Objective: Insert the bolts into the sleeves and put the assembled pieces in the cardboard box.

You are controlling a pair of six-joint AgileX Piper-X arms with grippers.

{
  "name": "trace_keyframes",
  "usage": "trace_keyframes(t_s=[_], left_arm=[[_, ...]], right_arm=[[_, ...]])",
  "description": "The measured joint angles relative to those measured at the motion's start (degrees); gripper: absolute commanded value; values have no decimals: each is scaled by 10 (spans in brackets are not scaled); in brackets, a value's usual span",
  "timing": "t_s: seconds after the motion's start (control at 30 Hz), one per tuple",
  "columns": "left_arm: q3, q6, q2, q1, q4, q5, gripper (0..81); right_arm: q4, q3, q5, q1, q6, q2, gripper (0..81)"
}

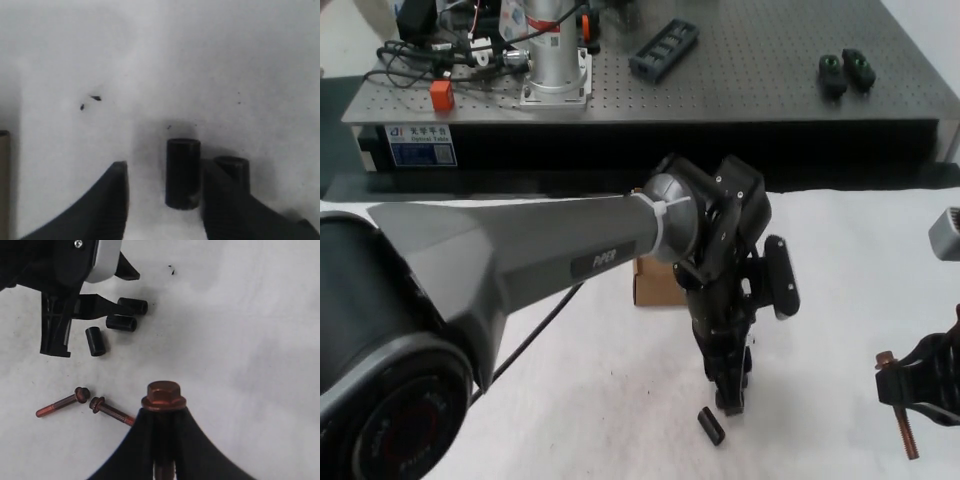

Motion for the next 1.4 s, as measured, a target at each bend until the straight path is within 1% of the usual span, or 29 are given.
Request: trace_keyframes(t_s=[0.43, 0.53, 0.6, 0.67, 0.7, 0.73, 0.83, 0.93, 0.97, 1.0, 1.1, 1.2, 1.23, 1.27, 1.33, 1.37, 1.4], left_arm=[[0, 28, 18, -6, 12, -2, 270], [0, 29, 19, -8, 12, -4, 251], [0, 38, 19, -12, 12, -3, 211], [0, 41, 19, -20, 12, -9, 136], [0, 41, 19, -20, 10, -12, 81], [0, 41, 19, -22, 10, -13, 5], [0, 25, 19, -24, 8, -22, 7], [0, -31, 19, -22, 8, -27, 7], [0, -34, 19, -22, 8, -27, 7], [2, -78, 13, -15, 7, -18, 7], [30, -160, -19, 8, -9, 23, 7], [104, -239, -95, 43, -64, 66, 7], [136, -267, -129, 54, -95, 80, 7], [175, -315, -167, 65, -136, 103, 7], [244, -341, -235, 79, -211, 118, 7], [251, -346, -242, 79, -211, 121, 7], [284, -367, -271, 81, -250, 133, 7]], right_arm=[[0, 0, 0, 0, 0, 0, 27], [0, 0, 0, 0, 0, 0, 27], [0, 0, 0, 0, 0, 0, 27], [0, 0, 0, 0, 0, 0, 27], [0, 0, 0, 0, 0, 0, 27], [0, 0, 0, 0, 0, 0, 27], [0, 0, 0, 0, 0, 0, 27], [0, 0, 0, 0, 0, -2, 27], [0, 0, 0, 0, 0, -6, 27], [-1, 0, 0, 0, 0, -9, 27], [-12, 0, 0, 0, 0, -30, 27], [-30, 0, -10, 0, 13, -47, 27], [-41, 0, -19, 0, 24, -52, 27], [-57, 0, -35, 0, 38, -58, 27], [-96, 0, -78, 0, 74, -63, 27], [-123, 0, -98, 0, 95, -63, 27], [-155, 2, -112, 5, 119, -63, 27]])
